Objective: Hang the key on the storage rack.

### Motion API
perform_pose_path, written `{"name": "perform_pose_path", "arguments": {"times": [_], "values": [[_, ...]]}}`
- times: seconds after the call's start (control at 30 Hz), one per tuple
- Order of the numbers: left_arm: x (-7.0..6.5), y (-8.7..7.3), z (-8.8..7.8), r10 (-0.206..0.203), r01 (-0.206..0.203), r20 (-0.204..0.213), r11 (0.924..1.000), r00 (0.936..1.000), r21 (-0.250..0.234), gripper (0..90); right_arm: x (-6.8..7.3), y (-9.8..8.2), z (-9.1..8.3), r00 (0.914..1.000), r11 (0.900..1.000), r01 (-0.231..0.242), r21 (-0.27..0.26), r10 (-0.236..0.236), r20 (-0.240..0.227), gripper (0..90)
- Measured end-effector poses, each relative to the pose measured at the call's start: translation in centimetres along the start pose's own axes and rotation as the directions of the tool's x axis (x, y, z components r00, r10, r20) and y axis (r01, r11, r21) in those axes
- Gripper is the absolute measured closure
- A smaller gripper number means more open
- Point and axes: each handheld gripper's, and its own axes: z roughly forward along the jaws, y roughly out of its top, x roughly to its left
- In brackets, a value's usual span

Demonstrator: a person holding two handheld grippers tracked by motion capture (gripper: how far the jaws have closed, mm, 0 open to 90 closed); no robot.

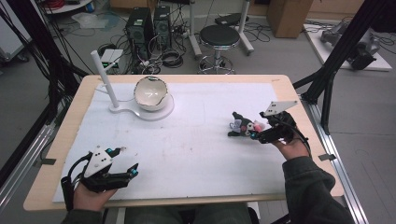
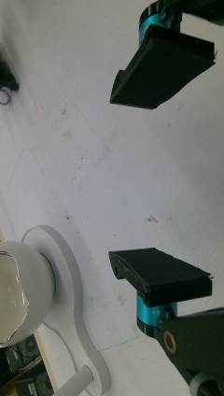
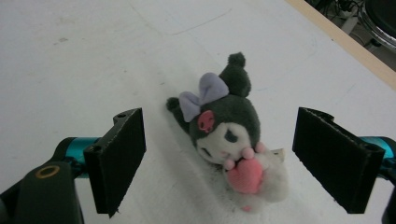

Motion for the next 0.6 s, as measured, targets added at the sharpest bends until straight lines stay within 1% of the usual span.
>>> {"name": "perform_pose_path", "arguments": {"times": [0.03,0.07,0.1,0.13,0.17,0.2,0.27,0.3,0.33,0.37,0.43,0.53,0.6], "values": [[0.0,0.0,0.0,0.0,0.0,0.0,1.0,1.0,0.0,20.8,0.0,0.0,0.0,1.0,1.0,0.0,0.0,0.0,0.0,16.5],[0.0,0.0,0.0,-0.003,0.003,-0.001,1.0,1.0,0.001,20.9,-0.4,0.2,0.3,1.0,1.0,0.002,0.008,-0.002,0.0,16.8],[0.0,0.0,0.0,-0.003,0.003,-0.001,1.0,1.0,0.001,20.8,-0.4,0.2,0.3,1.0,1.0,0.002,0.008,-0.002,0.0,16.8],[0.0,0.0,0.0,-0.003,0.003,0.001,1.0,1.0,0.001,20.9,-0.8,0.4,0.7,1.0,1.0,0.007,0.025,-0.007,-0.001,17.1],[0.0,0.0,0.0,-0.003,0.003,0.001,1.0,1.0,0.001,20.8,-0.8,0.4,0.7,1.0,1.0,0.007,0.025,-0.007,-0.001,17.1],[0.0,0.0,0.0,-0.003,0.003,0.001,1.0,1.0,0.001,20.9,-1.2,0.5,1.1,1.0,1.0,0.007,0.029,-0.007,0.003,17.4],[0.0,0.0,0.1,-0.004,0.004,-0.001,1.0,1.0,-0.001,20.8,-1.5,0.5,1.5,1.0,0.999,0.009,0.044,-0.008,-0.004,18.9],[0.0,0.0,0.1,-0.004,0.004,-0.001,1.0,1.0,-0.001,20.8,-1.5,0.5,1.5,1.0,0.999,0.009,0.044,-0.008,-0.004,18.9],[0.0,0.0,0.1,-0.004,0.004,-0.001,1.0,1.0,-0.001,20.8,-1.6,0.4,2.1,0.9998,0.998,0.016,0.069,-0.015,-0.013,19.3],[0.0,0.0,0.1,-0.005,0.005,0.0,1.0,1.0,-0.002,20.8,-1.7,0.4,2.3,0.9997,0.997,0.021,0.08,-0.019,-0.016,19.4],[0.0,0.0,0.1,-0.004,0.004,0.0,1.0,1.0,-0.002,20.8,-1.7,0.4,2.8,0.9993,0.995,0.032,0.096,-0.03,-0.024,19.6],[0.1,0.0,0.0,-0.001,0.001,0.002,1.0,1.0,0.0,20.8,-1.8,0.3,3.6,0.9991,0.992,0.031,0.119,-0.027,-0.034,19.6],[0.1,0.0,0.0,-0.005,0.005,0.001,1.0,1.0,0.0,20.9,-1.8,0.3,4.1,0.9983,0.99,0.044,0.133,-0.038,-0.045,19.7]]}}
